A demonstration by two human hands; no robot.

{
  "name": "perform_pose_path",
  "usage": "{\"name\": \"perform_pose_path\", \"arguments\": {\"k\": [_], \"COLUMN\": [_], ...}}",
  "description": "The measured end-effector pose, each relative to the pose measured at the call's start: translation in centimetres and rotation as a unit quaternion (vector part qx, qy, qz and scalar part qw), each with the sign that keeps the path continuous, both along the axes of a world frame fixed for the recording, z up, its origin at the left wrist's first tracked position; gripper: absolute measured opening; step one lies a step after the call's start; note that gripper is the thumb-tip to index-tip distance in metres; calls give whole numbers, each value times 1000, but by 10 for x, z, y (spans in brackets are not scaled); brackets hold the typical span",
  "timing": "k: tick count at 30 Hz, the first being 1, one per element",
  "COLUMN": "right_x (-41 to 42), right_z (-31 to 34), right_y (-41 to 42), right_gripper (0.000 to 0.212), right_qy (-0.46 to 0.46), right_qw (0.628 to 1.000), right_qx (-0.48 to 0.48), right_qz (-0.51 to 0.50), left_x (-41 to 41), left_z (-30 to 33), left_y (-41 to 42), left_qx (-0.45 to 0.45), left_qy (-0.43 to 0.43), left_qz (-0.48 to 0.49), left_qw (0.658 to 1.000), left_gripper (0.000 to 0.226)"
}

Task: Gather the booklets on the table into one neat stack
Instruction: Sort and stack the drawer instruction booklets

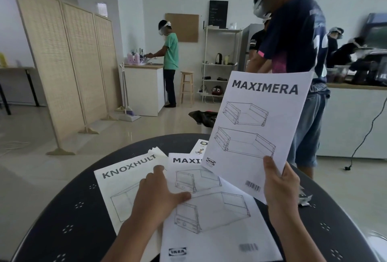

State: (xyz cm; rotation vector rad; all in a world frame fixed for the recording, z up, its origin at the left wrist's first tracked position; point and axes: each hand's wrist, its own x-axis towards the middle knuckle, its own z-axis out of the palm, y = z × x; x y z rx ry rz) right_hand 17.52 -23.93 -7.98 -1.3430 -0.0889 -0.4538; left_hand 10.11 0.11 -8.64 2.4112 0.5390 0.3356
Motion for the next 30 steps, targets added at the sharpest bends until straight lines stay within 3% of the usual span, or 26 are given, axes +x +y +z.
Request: {"name": "perform_pose_path", "arguments": {"k": [4,8,11,20,27,30], "right_x": [0,-2,-1,9,8,9], "right_z": [-1,-1,-1,-7,-2,-2], "right_y": [2,2,4,-4,-8,-9], "right_gripper": [20,29,35,40,45,47], "right_qy": [12,19,24,79,77,75], "right_qw": [1000,1000,999,997,994,994], "right_qx": [-5,-8,-23,2,73,82], "right_qz": [3,4,5,-20,-13,-23], "left_x": [-2,1,1,-4,-7,-6], "left_z": [3,2,3,21,28,25], "left_y": [1,5,6,8,12,15], "left_qx": [-53,-104,-118,-208,-293,-297], "left_qy": [9,-39,-100,-278,-406,-434], "left_qz": [-1,-32,-47,-76,-48,-3], "left_qw": [999,993,987,935,864,851], "left_gripper": [89,34,5,37,12,25]}}
